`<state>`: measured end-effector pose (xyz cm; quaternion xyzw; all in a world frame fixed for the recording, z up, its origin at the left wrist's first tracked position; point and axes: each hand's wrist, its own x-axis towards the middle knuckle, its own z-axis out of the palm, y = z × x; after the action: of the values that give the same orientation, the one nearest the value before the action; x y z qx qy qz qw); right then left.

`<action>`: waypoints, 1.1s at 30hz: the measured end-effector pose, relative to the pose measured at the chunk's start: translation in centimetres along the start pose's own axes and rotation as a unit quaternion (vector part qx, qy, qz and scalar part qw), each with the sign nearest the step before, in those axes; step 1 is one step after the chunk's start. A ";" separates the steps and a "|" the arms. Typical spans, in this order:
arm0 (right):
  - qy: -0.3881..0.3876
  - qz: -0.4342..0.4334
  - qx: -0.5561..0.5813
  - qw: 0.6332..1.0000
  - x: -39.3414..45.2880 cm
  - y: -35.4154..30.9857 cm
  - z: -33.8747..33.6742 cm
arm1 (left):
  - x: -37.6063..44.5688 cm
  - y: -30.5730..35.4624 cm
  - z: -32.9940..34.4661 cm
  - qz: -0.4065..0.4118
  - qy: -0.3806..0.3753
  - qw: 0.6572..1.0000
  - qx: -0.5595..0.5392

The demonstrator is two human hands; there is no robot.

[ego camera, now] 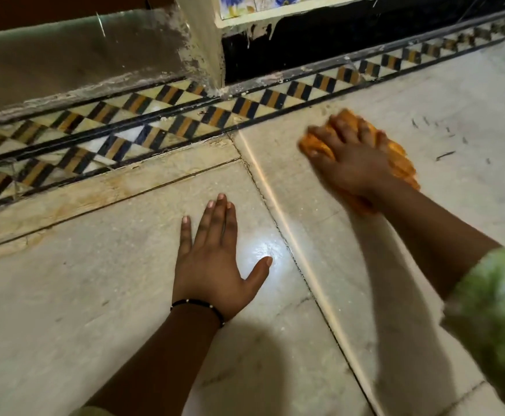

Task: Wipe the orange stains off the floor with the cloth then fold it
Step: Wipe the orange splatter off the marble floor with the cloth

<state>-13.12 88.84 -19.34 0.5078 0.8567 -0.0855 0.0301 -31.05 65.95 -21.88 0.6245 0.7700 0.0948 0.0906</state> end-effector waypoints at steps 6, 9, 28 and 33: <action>0.035 -0.120 -0.017 0.992 1.2 -10.4 2.0 | 0.0 0.1 0.0 -0.011 -0.011 1.000 0.017; 0.023 -0.210 -0.025 0.977 -4.2 -8.6 2.2 | 0.0 -0.1 -0.1 -0.015 -0.016 0.999 0.027; 0.018 -0.051 0.008 0.999 -14.3 -1.7 2.6 | -0.2 0.1 0.0 0.002 0.004 1.000 0.018; 0.003 0.046 -0.006 0.999 -10.1 1.7 1.5 | -0.3 0.2 -0.1 0.002 0.008 1.000 0.010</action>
<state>-6.85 80.62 -19.61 0.5464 0.8332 -0.0771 0.0347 -30.82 65.68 -21.76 0.6258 0.7705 0.0924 0.0780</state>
